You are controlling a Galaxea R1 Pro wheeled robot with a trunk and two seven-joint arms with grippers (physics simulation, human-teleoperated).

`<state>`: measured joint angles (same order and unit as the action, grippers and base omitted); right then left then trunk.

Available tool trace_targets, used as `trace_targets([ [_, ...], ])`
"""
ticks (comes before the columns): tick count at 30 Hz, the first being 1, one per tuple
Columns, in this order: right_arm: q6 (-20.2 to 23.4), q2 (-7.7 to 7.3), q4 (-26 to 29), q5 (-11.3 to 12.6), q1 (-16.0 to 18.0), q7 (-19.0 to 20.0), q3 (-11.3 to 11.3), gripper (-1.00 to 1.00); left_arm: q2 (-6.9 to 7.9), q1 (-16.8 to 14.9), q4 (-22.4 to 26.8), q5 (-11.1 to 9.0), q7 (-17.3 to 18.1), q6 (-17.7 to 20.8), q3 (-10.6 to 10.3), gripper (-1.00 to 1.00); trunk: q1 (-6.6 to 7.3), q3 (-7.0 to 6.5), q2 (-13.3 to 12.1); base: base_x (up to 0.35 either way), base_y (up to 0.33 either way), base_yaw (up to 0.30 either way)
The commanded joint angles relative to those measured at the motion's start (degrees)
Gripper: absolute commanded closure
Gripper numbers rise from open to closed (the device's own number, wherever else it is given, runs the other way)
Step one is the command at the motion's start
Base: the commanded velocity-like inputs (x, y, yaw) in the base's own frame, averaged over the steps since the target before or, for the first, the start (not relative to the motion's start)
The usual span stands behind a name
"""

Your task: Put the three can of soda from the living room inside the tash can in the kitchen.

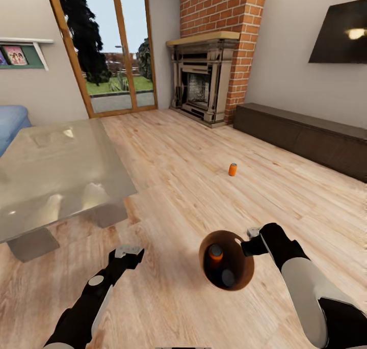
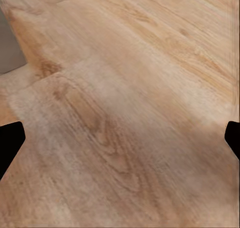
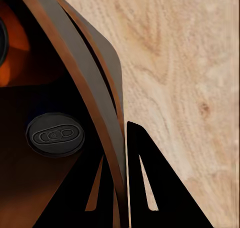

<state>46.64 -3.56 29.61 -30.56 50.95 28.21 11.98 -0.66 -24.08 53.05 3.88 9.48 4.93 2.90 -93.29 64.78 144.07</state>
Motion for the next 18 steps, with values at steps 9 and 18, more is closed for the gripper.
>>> trace_targets([
  [9, 0.38, 0.07, 0.01, 1.38, 0.03, 0.35, 0.13, 1.00, 0.04, 0.00, -0.13, 0.17, -0.25, -0.87, 0.00, -1.00, 0.01, -0.39, 0.00, 0.273, -0.200, -0.233],
  [18, 0.38, 0.21, 0.01, 1.38, 0.03, 0.35, 0.06, 1.00, -0.04, 0.00, -1.05, 0.43, -0.66, -1.22, 0.00, -1.00, 0.01, -0.78, 0.00, 0.273, -0.200, -0.233],
])
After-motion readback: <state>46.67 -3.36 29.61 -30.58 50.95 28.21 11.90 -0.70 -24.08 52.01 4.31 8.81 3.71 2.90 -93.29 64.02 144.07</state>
